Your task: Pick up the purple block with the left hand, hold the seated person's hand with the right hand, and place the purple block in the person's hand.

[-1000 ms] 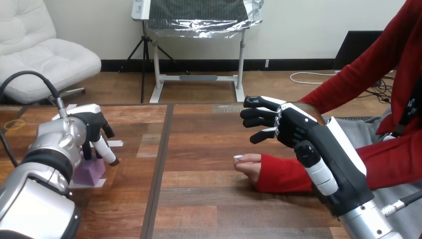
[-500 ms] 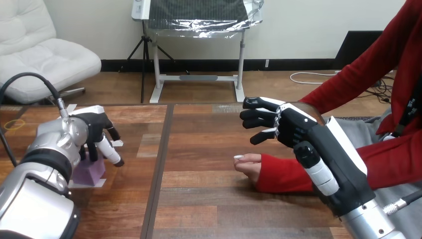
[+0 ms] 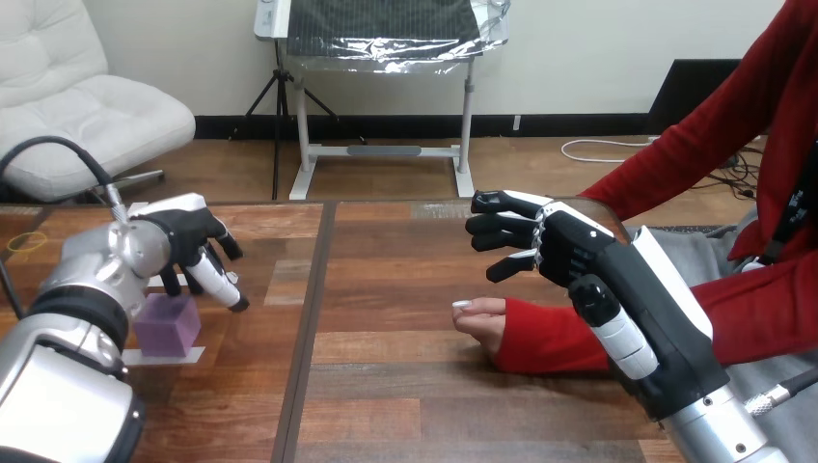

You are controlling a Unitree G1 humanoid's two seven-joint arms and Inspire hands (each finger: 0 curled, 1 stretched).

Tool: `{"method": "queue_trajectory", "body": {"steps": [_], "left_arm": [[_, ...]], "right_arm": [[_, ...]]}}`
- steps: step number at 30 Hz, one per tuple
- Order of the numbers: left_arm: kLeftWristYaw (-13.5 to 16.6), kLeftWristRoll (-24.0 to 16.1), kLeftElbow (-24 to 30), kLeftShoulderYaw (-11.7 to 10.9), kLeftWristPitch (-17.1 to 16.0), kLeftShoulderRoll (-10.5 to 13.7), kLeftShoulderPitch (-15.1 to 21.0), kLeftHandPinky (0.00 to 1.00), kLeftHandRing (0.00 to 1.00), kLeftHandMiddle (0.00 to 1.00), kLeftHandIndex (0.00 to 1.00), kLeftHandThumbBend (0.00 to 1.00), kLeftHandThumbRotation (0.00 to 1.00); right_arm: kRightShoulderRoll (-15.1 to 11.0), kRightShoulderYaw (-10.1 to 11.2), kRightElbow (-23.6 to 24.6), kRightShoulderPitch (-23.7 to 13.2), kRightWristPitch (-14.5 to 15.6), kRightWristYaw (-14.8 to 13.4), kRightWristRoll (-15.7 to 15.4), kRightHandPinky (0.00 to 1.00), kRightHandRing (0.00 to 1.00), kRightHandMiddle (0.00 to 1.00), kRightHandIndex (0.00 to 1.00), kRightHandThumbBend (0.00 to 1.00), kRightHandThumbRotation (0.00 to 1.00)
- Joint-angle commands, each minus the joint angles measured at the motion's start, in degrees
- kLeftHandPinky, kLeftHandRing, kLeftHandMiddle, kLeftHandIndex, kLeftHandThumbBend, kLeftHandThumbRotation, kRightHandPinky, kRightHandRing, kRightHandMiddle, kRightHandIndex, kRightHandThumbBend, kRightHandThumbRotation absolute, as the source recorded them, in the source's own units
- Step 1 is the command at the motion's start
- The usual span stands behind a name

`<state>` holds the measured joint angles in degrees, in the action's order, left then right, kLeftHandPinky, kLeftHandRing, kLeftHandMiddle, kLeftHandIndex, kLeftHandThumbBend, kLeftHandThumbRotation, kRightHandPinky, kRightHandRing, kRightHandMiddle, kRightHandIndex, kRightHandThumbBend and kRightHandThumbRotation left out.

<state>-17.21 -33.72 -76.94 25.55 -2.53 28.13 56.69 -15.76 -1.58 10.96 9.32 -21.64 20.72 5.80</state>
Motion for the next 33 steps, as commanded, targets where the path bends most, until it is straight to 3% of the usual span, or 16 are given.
{"method": "queue_trajectory", "body": {"steps": [1, 15, 23, 33], "left_arm": [[2.08, 1.34, 2.28, -2.07, -0.51, 2.32, 2.11, 0.68, 0.77, 0.84, 0.82, 0.69, 0.00], [2.54, 5.46, 3.89, -6.78, -1.85, 3.96, 1.96, 0.67, 0.77, 0.85, 0.84, 0.72, 0.00], [2.05, 6.92, 4.94, -8.41, -4.63, 5.60, 1.89, 0.68, 0.78, 0.85, 0.85, 0.70, 0.00], [2.75, 7.41, 6.09, -9.58, -5.37, 6.87, 2.00, 0.71, 0.79, 0.85, 0.85, 0.72, 0.00]], "right_arm": [[-0.05, 0.97, 2.17, -1.85, -0.52, -0.29, 0.48, 0.63, 0.75, 0.77, 0.79, 1.00, 1.00], [-0.08, 0.95, 1.99, -1.79, -0.42, -0.34, 0.27, 0.63, 0.76, 0.77, 0.80, 1.00, 1.00], [-0.20, 0.93, 1.81, -1.90, -0.29, -0.25, 0.19, 0.64, 0.76, 0.77, 0.80, 1.00, 1.00], [-0.33, 0.98, 1.58, -2.01, -0.37, -0.16, 0.14, 0.64, 0.76, 0.77, 0.80, 1.00, 1.00]]}}
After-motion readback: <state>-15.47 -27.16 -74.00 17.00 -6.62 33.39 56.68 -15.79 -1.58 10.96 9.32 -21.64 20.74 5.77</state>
